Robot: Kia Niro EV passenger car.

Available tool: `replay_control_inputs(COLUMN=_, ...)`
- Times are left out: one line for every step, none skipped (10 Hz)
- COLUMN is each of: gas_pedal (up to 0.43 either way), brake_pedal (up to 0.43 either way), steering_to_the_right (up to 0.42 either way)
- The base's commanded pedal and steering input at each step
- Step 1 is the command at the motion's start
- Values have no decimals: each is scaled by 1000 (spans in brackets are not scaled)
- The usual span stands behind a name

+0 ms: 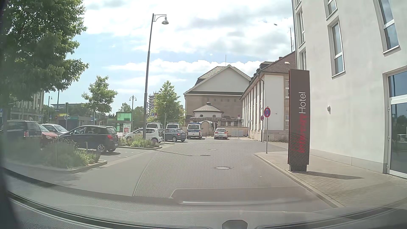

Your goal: Follow the waypoints while adhering to traffic rules and regulations

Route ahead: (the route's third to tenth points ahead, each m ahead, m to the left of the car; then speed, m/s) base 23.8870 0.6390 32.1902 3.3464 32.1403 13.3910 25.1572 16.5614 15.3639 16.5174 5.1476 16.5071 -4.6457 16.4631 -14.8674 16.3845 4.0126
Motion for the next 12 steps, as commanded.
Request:
replay_control_inputs(gas_pedal=0, brake_pedal=30, steering_to_the_right=0)
replay_control_inputs(gas_pedal=0, brake_pedal=30, steering_to_the_right=0)
replay_control_inputs(gas_pedal=0, brake_pedal=30, steering_to_the_right=1)
replay_control_inputs(gas_pedal=0, brake_pedal=30, steering_to_the_right=2)
replay_control_inputs(gas_pedal=0, brake_pedal=30, steering_to_the_right=2)
replay_control_inputs(gas_pedal=0, brake_pedal=24, steering_to_the_right=3)
replay_control_inputs(gas_pedal=0, brake_pedal=24, steering_to_the_right=6)
replay_control_inputs(gas_pedal=0, brake_pedal=30, steering_to_the_right=10)
replay_control_inputs(gas_pedal=0, brake_pedal=30, steering_to_the_right=13)
replay_control_inputs(gas_pedal=0, brake_pedal=24, steering_to_the_right=15)
replay_control_inputs(gas_pedal=0, brake_pedal=30, steering_to_the_right=15)
replay_control_inputs(gas_pedal=0, brake_pedal=30, steering_to_the_right=16)
